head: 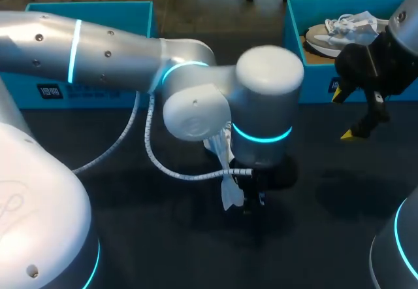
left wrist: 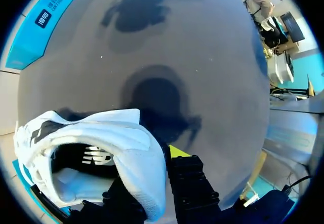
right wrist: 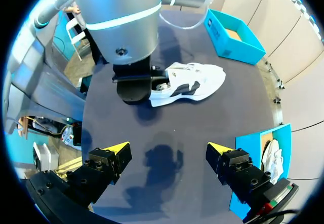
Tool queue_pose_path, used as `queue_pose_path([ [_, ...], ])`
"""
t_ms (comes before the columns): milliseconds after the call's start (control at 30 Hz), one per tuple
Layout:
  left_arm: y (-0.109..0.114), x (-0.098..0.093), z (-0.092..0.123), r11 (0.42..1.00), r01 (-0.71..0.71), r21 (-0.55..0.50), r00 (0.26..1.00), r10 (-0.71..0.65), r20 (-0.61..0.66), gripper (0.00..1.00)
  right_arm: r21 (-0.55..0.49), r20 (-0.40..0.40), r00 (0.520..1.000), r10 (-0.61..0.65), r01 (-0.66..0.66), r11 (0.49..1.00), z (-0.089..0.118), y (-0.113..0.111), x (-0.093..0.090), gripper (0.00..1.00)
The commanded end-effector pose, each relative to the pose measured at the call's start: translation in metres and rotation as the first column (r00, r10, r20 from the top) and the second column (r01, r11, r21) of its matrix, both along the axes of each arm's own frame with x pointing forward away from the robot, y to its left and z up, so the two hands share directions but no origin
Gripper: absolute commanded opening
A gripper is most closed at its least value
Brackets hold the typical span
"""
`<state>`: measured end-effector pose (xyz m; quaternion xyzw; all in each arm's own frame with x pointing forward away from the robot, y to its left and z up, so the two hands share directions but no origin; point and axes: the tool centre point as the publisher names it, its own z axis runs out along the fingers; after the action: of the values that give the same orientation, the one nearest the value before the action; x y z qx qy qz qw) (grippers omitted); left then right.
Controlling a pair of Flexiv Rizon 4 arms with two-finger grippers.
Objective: Take the shoe out of the shoebox, open the shoe tongue, remove and reinsert the insole, then place the shoe into the shoebox
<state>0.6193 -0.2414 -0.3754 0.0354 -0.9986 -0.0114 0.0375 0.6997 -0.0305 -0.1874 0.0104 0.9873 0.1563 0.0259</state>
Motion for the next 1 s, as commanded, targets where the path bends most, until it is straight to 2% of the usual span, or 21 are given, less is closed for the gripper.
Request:
queue_pose_path([
  [33, 0.015, 0.008, 0.046, 1.0, 0.018, -0.018, 0.999, -0.019, -0.036, 0.0, -0.004, -0.003, 1.0, 0.0, 0.0, 1.0, -0.001, 0.002, 0.002, 1.0],
  [267, 0.024, 0.014, 0.105, 0.994, 0.085, -0.069, 0.995, -0.089, -0.056, 0.0, -0.004, -0.003, 1.0, 0.0, 0.0, 1.0, -0.001, 0.002, 0.002, 1.0],
  [500, 0.026, 0.016, 0.151, 0.982, 0.166, -0.094, 0.981, -0.174, -0.088, 0.0, -0.004, -0.003, 1.0, 0.0, 0.0, 1.0, -0.001, 0.002, 0.002, 1.0],
  [667, 0.027, 0.013, 0.174, 0.973, 0.205, -0.104, 0.971, -0.216, -0.107, 0.0, -0.004, -0.003, 1.0, 0.0, 0.0, 1.0, -0.001, 0.002, 0.002, 1.0],
  [1000, 0.026, 0.016, 0.201, 0.969, 0.228, -0.098, 0.967, -0.237, -0.089, 0.0, -0.004, -0.003, 1.0, 0.0, 0.0, 1.0, -0.001, 0.002, 0.002, 1.0],
])
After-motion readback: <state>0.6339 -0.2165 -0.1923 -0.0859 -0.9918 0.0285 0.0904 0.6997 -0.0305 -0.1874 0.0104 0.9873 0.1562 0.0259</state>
